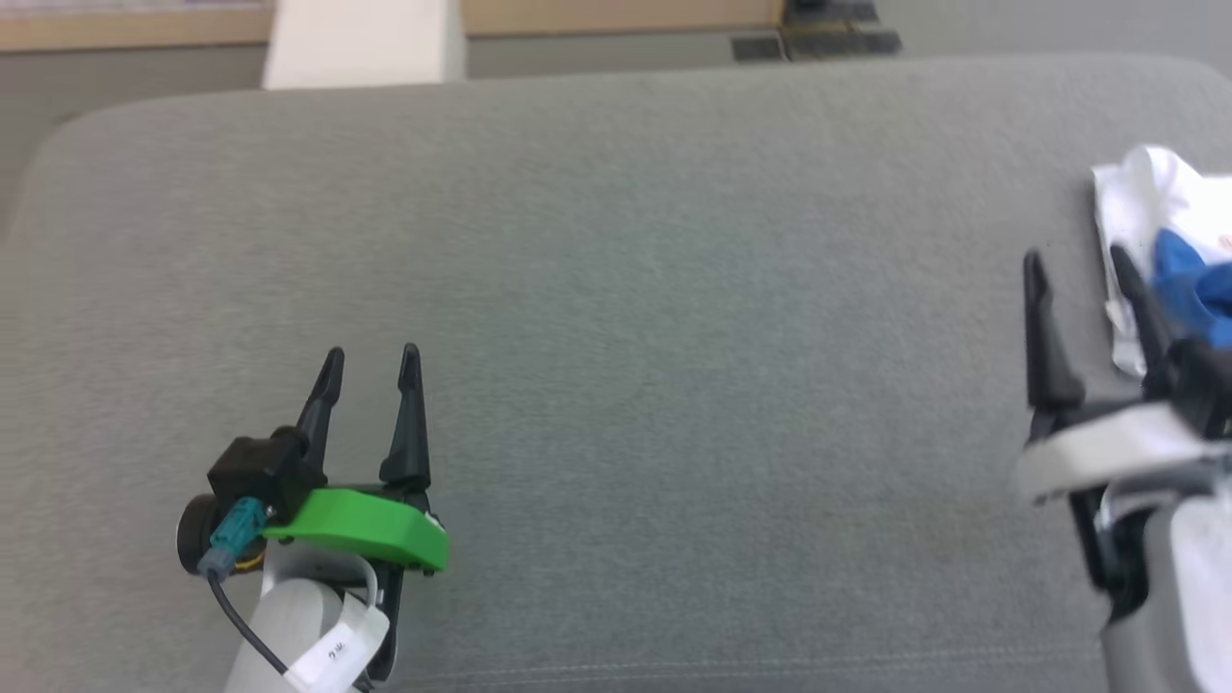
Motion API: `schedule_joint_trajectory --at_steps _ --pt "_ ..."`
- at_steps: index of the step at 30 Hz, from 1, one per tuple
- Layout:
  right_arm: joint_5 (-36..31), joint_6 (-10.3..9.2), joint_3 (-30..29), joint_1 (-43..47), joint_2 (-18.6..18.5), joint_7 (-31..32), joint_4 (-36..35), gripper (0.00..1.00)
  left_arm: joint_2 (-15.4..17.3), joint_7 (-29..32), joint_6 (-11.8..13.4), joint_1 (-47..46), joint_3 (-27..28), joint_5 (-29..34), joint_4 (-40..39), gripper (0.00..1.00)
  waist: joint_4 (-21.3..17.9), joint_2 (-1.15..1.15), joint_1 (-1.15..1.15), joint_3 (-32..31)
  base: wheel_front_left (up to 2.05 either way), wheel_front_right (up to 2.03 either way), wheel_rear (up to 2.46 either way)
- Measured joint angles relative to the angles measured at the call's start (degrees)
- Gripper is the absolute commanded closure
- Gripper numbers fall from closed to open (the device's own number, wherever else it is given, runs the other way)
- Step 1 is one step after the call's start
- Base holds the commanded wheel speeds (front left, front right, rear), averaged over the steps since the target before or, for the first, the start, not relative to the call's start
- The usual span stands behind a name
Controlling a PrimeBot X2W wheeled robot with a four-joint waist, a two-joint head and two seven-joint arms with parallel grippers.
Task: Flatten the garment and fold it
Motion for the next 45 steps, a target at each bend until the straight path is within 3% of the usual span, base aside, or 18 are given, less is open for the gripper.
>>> schedule_joint_trajectory --at_steps 15,29,30,45 --pt "-2.7 -0.01 -0.1 13.5 5.1 -1.0 -8.8 0.00 -0.5 0.0 0.3 3.6 -0.6 0.5 0.1 0.00 6.1 0.00 0.00 -5.2 0.00 0.00 0.00" --pt "-2.0 -0.01 0.3 15.1 5.5 -0.4 -9.8 0.00 -0.6 0.0 1.3 3.7 -1.0 0.5 0.3 0.00 6.3 0.00 0.00 -4.6 0.00 0.00 0.00" --pt "-1.9 -0.01 0.4 15.1 5.5 -0.4 -9.8 1.00 -0.6 0.0 1.3 3.7 -1.0 0.5 0.4 1.00 6.3 0.00 0.00 -4.5 0.00 0.00 0.00" --pt "-2.0 0.00 0.2 15.1 5.5 -0.4 -9.8 1.00 -0.5 0.1 1.3 3.7 -0.9 0.5 0.4 1.00 6.3 0.00 0.00 -4.5 0.00 0.00 0.00"
